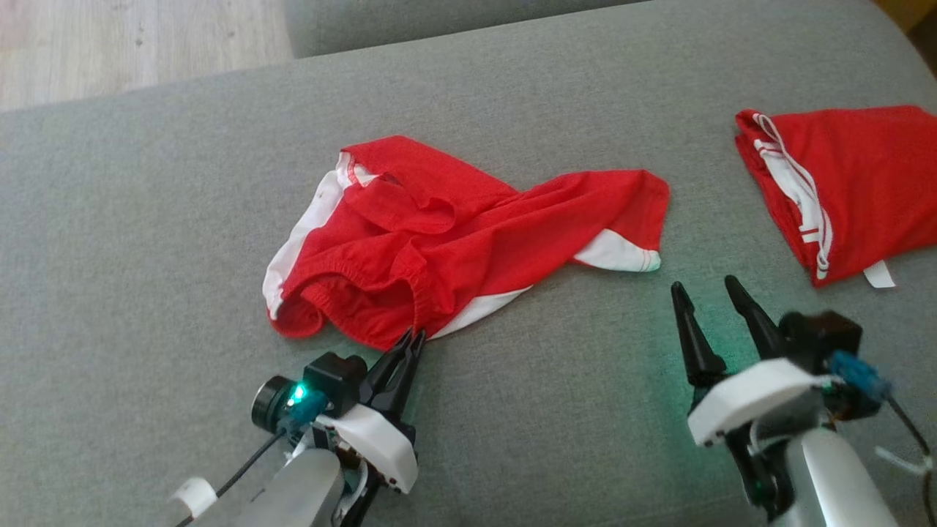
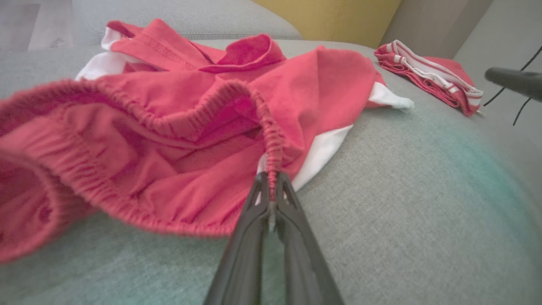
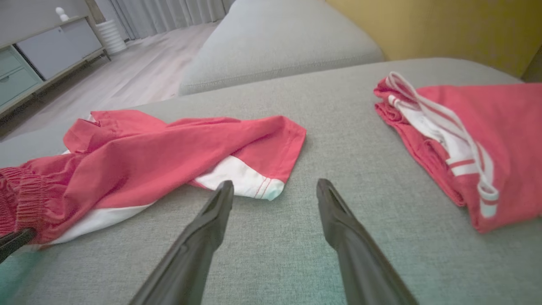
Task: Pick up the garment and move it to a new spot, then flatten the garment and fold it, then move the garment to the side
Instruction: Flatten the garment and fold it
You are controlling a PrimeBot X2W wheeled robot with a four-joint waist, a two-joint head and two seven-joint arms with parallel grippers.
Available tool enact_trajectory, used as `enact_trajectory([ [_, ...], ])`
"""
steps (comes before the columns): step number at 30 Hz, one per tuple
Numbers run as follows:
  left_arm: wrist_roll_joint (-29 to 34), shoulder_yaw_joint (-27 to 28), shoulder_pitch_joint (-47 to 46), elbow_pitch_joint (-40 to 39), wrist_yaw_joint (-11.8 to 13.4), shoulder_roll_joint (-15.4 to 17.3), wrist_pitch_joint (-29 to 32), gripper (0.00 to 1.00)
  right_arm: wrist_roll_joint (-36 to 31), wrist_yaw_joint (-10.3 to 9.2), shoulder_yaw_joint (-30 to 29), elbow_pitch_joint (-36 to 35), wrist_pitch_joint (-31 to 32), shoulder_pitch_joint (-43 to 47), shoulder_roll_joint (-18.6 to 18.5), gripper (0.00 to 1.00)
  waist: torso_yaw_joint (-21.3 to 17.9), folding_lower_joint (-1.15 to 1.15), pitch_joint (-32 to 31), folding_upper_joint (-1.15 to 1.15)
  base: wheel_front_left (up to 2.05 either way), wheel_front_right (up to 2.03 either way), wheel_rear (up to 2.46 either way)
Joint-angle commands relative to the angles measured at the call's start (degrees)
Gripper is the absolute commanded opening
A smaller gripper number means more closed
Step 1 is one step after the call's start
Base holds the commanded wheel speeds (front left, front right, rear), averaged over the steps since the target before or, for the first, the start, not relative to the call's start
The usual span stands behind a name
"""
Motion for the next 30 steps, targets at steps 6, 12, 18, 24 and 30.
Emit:
enact_trajectory([
  [6, -0.66, 1.54, -2.90, -1.77, -0.16, 0.33, -1.34, 0.00, 4.27, -0.04, -0.62, 8.69, 1.43, -10.20, 0.50, 1.00, 1.70, 0.00, 1.78, 0.00, 0.00, 0.00, 0.00],
  [12, -0.67, 0.55, -3.82, -2.79, -0.27, 0.23, -1.54, 0.00, 5.97, -0.04, 0.56, 19.42, 0.98, -16.54, 0.52, 1.00, 3.52, 0.00, 3.19, 0.00, 0.00, 0.00, 0.00],
  [18, -0.90, 0.08, -4.16, -3.49, -0.32, 0.24, -1.64, 0.00, 3.34, -0.04, 1.97, 26.33, 2.52, -19.13, 0.52, 1.00, 4.59, 0.00, 3.79, 0.00, 0.00, 0.00, 0.00],
  [24, -1.99, 0.90, -3.85, -4.94, -0.35, 0.47, -1.70, 0.00, 4.14, -0.04, 3.23, 27.91, 2.35, -19.89, 0.53, 0.00, 4.60, 0.00, 3.52, 0.00, 0.00, 0.00, 0.00],
  [30, -8.01, 6.11, -1.11, -14.78, -0.39, 0.30, -1.72, 0.00, 5.15, -0.04, 1.34, 18.72, 0.36, -18.89, 0.53, 0.00, 3.60, 0.00, 1.15, 0.00, 0.00, 0.00, 0.00],
])
